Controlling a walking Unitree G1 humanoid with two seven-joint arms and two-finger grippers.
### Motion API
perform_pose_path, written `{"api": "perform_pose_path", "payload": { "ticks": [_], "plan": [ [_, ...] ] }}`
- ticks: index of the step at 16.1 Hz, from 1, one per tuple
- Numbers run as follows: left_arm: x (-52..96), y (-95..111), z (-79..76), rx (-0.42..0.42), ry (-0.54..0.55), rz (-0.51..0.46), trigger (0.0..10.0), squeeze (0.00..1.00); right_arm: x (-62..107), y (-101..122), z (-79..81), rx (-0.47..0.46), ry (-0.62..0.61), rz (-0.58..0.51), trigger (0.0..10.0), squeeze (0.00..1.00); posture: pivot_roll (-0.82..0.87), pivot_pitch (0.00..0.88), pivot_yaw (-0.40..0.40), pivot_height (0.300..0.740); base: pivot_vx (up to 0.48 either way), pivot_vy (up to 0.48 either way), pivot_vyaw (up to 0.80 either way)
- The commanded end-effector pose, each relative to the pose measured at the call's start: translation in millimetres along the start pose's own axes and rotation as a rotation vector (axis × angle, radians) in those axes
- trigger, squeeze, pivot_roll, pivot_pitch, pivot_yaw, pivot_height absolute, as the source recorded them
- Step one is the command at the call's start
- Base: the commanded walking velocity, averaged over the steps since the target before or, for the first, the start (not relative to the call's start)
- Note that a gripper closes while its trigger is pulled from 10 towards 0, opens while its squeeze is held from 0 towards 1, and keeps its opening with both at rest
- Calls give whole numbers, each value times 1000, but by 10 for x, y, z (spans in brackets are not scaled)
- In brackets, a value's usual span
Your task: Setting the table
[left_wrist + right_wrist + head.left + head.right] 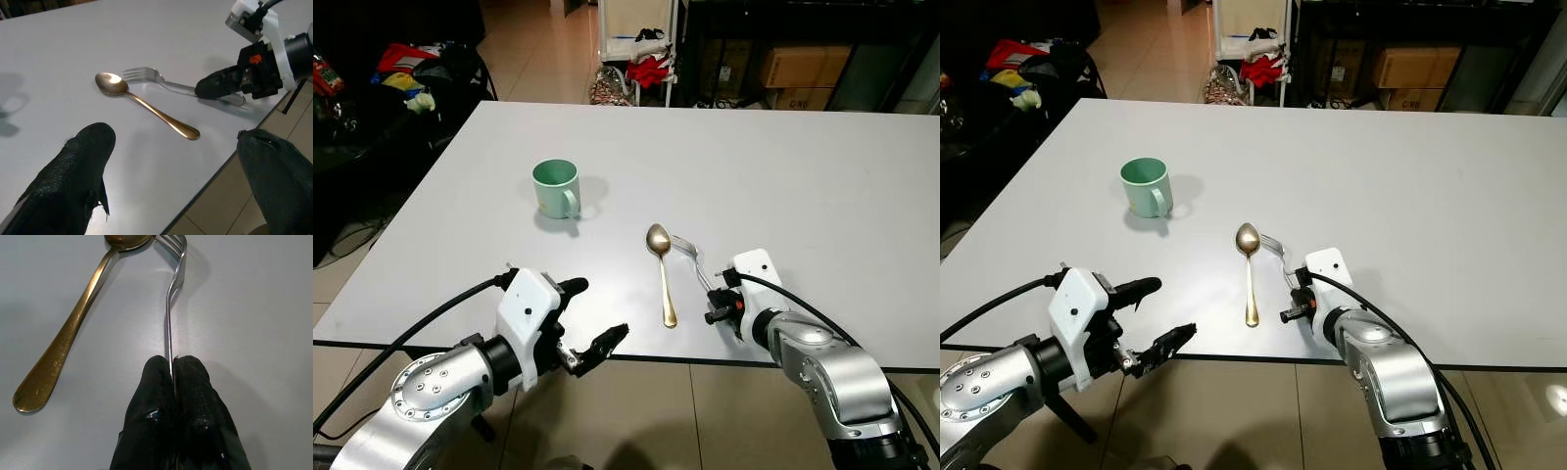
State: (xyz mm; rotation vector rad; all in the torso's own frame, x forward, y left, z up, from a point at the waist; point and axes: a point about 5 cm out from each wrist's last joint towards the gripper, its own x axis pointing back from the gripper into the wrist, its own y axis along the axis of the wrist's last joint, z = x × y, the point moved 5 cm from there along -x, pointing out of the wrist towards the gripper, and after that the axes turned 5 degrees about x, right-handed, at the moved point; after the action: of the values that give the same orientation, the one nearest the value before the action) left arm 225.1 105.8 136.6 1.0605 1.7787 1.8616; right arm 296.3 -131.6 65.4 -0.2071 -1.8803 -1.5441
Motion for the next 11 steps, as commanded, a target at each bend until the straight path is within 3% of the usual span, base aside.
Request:
{"api": "perform_pose_path", "payload": {
  "ticks": [1, 3, 5, 7, 9, 11],
  "plan": [
    [25, 1, 13, -8, 5, 5, 10000, 0, -9, -21, -17, -19, -5, 6, 0, 0, 69, 0, 32, 740, 0, 0, 0],
    [17, 13, 28, -11, 10, 3, 10000, 0, -11, -4, -31, -32, -13, -5, 0, 0, 69, 0, 33, 740, 0, 0, 0],
    [8, 34, 60, -19, 24, -2, 10000, 0, -29, 85, -53, -111, -16, -65, 0, 0, 69, 0, 35, 740, 0, 0, 0],
    [7, 25, 75, -31, 25, 4, 10000, 0, -116, 189, -12, -328, 43, -163, 0, 0, 74, 0, 50, 740, 0, 0, 0],
    [8, 18, 73, -42, 15, 13, 10000, 0, -220, 181, 71, -511, 119, -188, 0, 0, 76, 0, 63, 740, 0, 0, 0],
    [9, 17, 76, -47, 9, 19, 10000, 0, -305, 183, 178, -601, 195, -187, 0, 0, 85, 0, 70, 740, 0, 0, 0]
  ]
}}
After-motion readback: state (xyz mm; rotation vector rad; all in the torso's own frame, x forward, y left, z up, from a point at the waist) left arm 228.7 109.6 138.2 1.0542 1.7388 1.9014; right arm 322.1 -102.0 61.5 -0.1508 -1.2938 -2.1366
